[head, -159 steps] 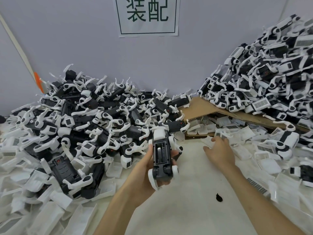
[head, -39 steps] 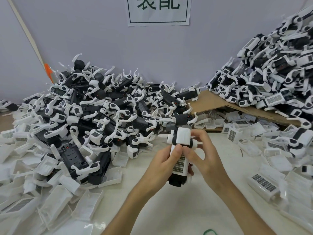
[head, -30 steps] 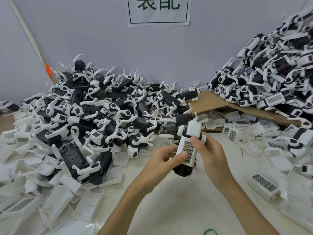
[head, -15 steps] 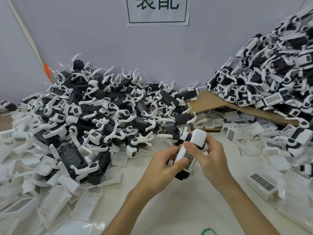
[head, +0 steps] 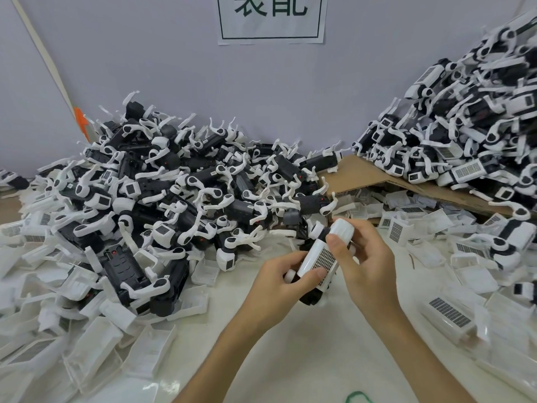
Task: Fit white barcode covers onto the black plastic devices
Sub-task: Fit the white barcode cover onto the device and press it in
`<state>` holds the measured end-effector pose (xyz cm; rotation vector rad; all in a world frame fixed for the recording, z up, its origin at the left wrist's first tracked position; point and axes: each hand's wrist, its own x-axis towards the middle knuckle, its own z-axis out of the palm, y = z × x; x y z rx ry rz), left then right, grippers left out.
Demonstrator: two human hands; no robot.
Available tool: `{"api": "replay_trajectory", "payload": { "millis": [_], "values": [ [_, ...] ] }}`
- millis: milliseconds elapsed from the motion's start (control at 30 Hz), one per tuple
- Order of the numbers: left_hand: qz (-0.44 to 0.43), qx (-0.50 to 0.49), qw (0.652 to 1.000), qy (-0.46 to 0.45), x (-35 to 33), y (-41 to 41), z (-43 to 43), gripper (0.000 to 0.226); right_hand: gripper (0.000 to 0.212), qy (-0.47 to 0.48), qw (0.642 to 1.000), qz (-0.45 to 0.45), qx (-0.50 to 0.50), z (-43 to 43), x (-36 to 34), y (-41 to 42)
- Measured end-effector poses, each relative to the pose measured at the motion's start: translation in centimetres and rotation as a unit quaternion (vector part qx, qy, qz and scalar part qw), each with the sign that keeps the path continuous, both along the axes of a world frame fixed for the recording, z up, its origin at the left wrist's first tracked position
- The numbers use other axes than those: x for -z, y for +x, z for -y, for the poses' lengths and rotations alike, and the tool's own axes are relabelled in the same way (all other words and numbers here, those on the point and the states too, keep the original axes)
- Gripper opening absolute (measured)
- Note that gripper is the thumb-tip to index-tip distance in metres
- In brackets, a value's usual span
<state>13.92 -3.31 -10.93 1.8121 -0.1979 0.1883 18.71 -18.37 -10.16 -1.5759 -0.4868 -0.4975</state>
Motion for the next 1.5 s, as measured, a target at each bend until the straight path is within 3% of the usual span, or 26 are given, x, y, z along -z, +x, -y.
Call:
{"api": "replay_trajectory", "payload": {
  "millis": [433,600,833,967,1067,1233,1367,1500],
  "values": [
    [-0.020,-0.016,0.999,-0.034,0.7,0.1,-0.1,0.031,0.024,-0.044,0.995,-0.031,-0.084,-0.3,0.5,0.0],
    [0.010,-0.075,0.997,-0.011,1.0,0.1,0.7,0.037,0.022,-0.045,0.997,-0.026,-0.050,-0.5,0.8,0.0],
    [0.041,-0.079,0.996,0.016,0.8,0.0,0.2,0.031,0.032,-0.072,0.977,-0.104,-0.169,0.2,0.0,0.3],
    [0.086,-0.102,0.987,0.084,0.8,0.0,-0.4,0.039,0.031,-0.087,0.979,-0.087,-0.161,0.4,-0.1,0.1],
    [0.100,-0.101,0.984,0.107,0.6,0.0,-0.5,0.033,0.031,-0.086,0.982,-0.072,-0.151,0.4,0.0,0.1],
    [0.035,0.006,0.998,0.044,-0.2,0.0,-1.7,0.032,0.029,-0.078,0.985,-0.067,-0.136,0.7,-0.3,0.3],
    [0.058,-0.039,0.998,0.003,-0.6,0.0,-1.8,0.045,0.034,-0.015,0.986,-0.096,-0.132,1.1,-0.7,0.5],
    [0.094,-0.072,0.993,-0.028,-0.9,-0.1,-1.9,0.032,0.040,-0.026,0.958,-0.188,-0.214,1.9,-1.2,0.7]
  ]
}}
